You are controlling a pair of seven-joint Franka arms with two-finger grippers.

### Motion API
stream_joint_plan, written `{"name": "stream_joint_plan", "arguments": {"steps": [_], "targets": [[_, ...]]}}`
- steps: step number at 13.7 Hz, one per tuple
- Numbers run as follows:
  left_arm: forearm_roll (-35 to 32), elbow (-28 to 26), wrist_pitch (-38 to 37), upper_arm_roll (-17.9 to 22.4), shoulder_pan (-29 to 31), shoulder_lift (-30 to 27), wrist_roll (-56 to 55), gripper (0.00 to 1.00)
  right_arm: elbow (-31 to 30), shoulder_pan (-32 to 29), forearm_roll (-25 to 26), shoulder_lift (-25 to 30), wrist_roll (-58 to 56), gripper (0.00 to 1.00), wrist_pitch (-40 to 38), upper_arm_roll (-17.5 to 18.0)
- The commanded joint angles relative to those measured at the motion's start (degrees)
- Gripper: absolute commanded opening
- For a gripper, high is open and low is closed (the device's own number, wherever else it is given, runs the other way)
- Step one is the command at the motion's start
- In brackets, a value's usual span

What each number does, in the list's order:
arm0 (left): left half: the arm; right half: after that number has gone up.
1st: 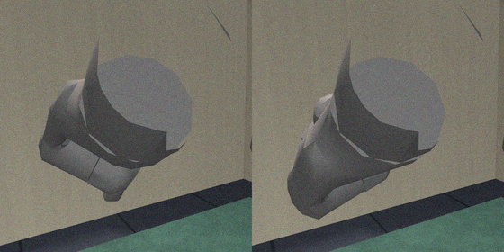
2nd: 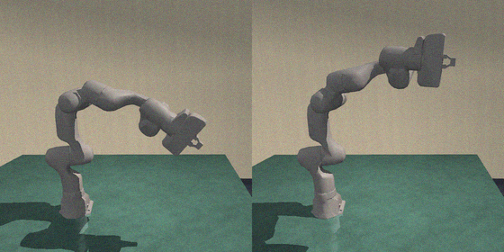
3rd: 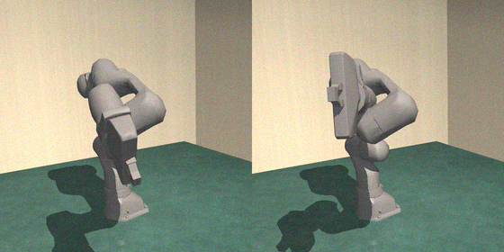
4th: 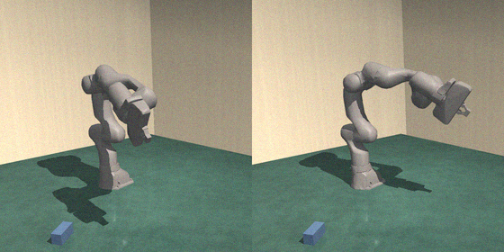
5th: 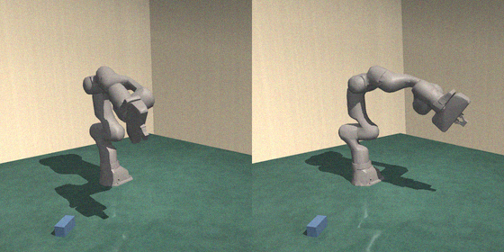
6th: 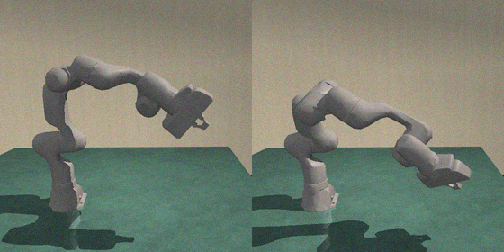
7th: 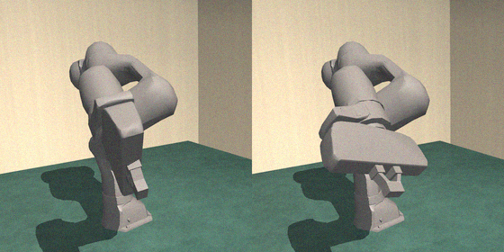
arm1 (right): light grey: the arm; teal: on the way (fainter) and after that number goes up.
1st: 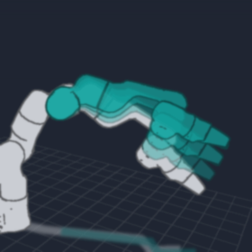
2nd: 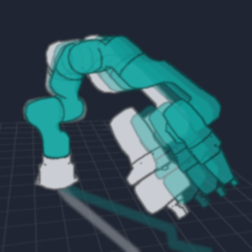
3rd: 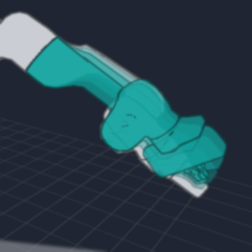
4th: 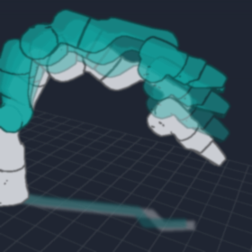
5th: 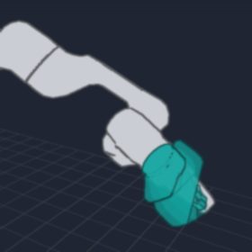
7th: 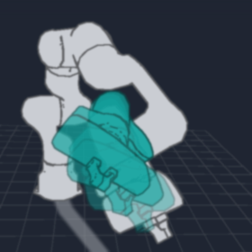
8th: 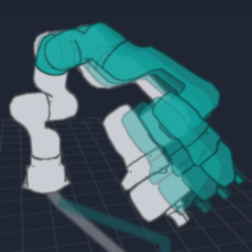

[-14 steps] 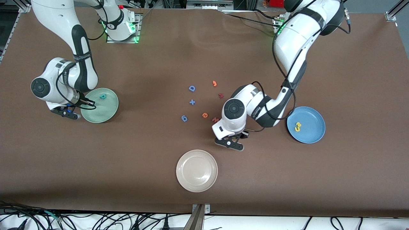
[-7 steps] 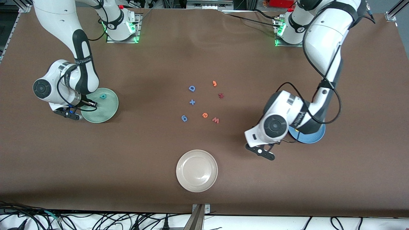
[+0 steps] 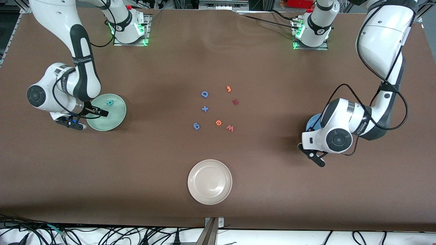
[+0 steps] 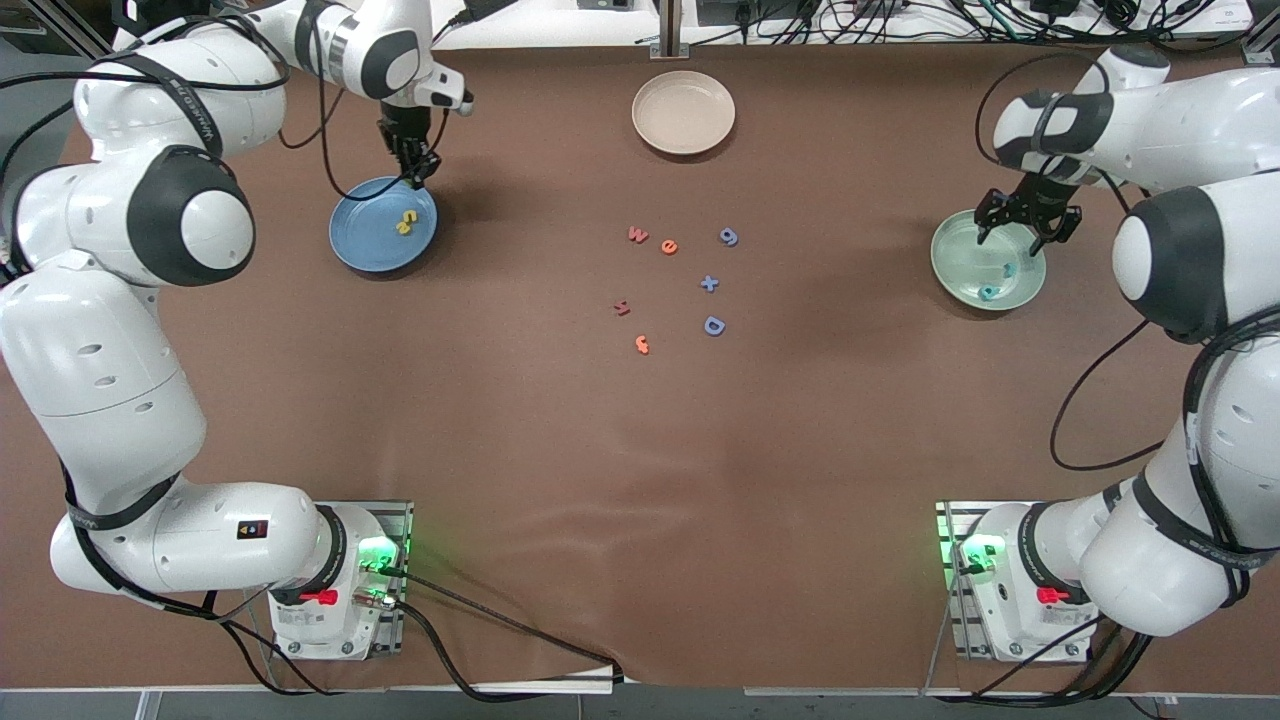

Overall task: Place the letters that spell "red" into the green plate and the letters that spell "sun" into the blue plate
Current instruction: 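Drop the green letter on the blue plate while the right gripper releases, then grasp the orange e with the right gripper while the left gripper withdraws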

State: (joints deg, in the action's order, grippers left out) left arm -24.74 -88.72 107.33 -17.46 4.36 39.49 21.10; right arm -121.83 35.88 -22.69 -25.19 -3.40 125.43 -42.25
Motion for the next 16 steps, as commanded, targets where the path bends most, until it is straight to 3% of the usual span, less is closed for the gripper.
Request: {"name": "stream_joint_plan", "arguments": {"steps": [1,5,9,11,12,13,16], "targets": [[-2.59,-10.30,7.16,-0.74,2.74,-5.12,1.58,0.08,4.82,0.67,-0.69,3.48,4.95,0.94,-9.29,-0.20],[-2.85,-17.70,15.62,-0.65,5.57,-6.61,1.67,0.08,15.02,3.30,-0.34,3.40,17.34,0.94,-20.91,-0.02],[-10.31,-20.61,17.29,-0.74,7.85,-7.76,1.67,0.08,20.92,11.20,-0.60,2.35,34.73,0.93,-21.81,0.33],[-11.20,-21.57,18.87,-0.83,8.73,-7.76,1.67,0.14,24.07,15.33,-1.13,0.07,42.82,0.93,-21.20,0.59],[-11.20,-21.93,20.01,-0.83,8.99,-7.76,1.67,0.36,25.75,16.92,-2.26,-1.68,46.86,0.93,-19.72,1.73],[-11.20,-21.93,20.20,-1.00,9.08,-7.76,1.67,0.95,27.07,17.55,-4.45,-3.27,50.73,0.93,-17.70,3.48],[-11.20,-21.67,19.41,-2.57,9.08,-9.51,1.75,1.00,30.59,17.55,-7.28,-7.40,58.92,0.93,-10.50,9.02]]}}
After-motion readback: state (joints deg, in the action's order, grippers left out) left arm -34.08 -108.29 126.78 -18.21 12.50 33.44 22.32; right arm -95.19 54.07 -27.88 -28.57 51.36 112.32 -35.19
